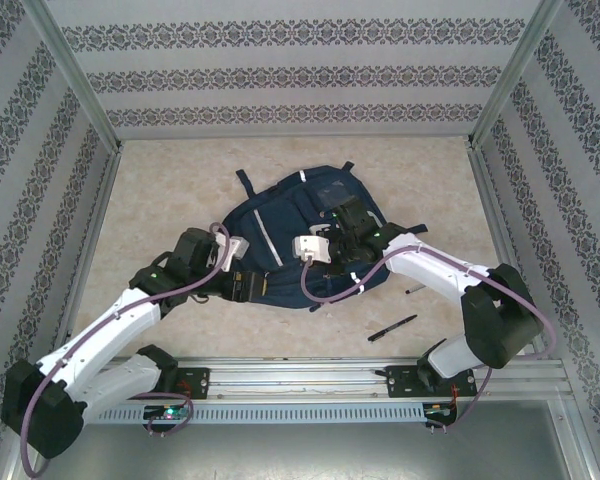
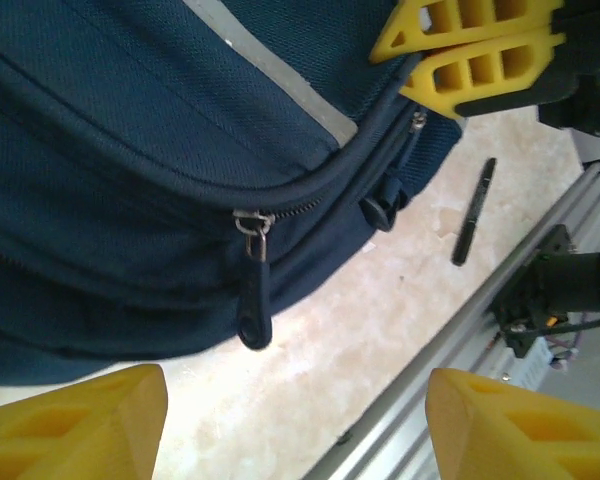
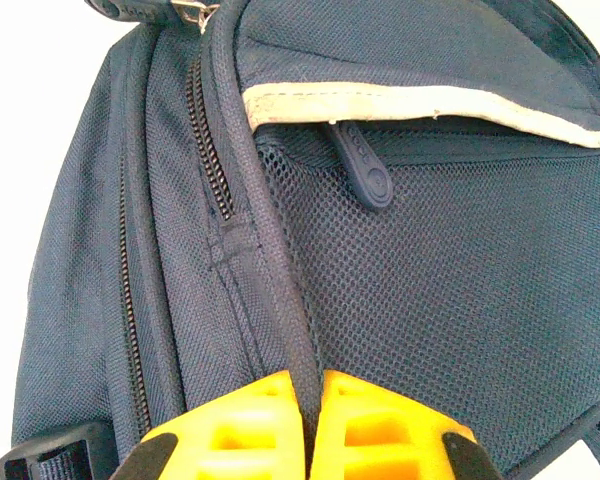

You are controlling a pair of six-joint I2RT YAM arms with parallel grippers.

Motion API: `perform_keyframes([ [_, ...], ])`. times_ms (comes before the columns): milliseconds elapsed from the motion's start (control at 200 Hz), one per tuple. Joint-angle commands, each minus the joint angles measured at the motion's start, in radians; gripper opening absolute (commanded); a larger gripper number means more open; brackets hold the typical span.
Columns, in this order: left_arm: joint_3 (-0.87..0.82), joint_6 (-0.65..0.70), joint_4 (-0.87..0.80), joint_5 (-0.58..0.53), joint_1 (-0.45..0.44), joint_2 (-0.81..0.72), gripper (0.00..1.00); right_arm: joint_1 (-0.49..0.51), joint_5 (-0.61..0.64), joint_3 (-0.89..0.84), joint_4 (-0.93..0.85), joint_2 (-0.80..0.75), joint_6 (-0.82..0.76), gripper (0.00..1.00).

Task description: Pack books, pencil case, and school supplies into a backpack

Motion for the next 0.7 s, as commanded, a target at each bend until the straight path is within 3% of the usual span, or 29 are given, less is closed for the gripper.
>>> perform_keyframes([
  [0, 0.024, -0.017, 0.058, -0.154, -0.023, 0.068, 0.66, 0.010, -0.082, 0.019, 0.030, 0.009, 0.069, 0.00],
  [100, 0.049, -0.014, 0.035, -0.254, -0.033, 0.121, 0.60, 0.012, -0.100, 0.033, 0.027, 0.019, 0.075, 0.00],
  [340, 0.126, 0.031, 0.124, -0.246, -0.112, 0.237, 0.53, 0.031, -0.103, 0.069, -0.004, 0.039, 0.073, 0.00],
  [390, 0.131, 0.044, 0.139, -0.241, -0.123, 0.250, 0.38, 0.033, -0.098, 0.070, -0.011, 0.040, 0.067, 0.00],
  [455, 0.143, 0.068, 0.116, -0.239, -0.127, 0.262, 0.00, 0.031, -0.086, 0.059, -0.014, 0.036, 0.063, 0.00],
  [645, 0.107, 0.204, 0.007, -0.208, -0.127, 0.177, 0.00, -0.025, 0.011, 0.017, -0.045, 0.009, -0.041, 0.00],
  [695, 0.083, 0.213, 0.009, -0.199, -0.127, 0.148, 0.00, -0.048, 0.039, 0.015, -0.046, 0.010, -0.030, 0.20],
])
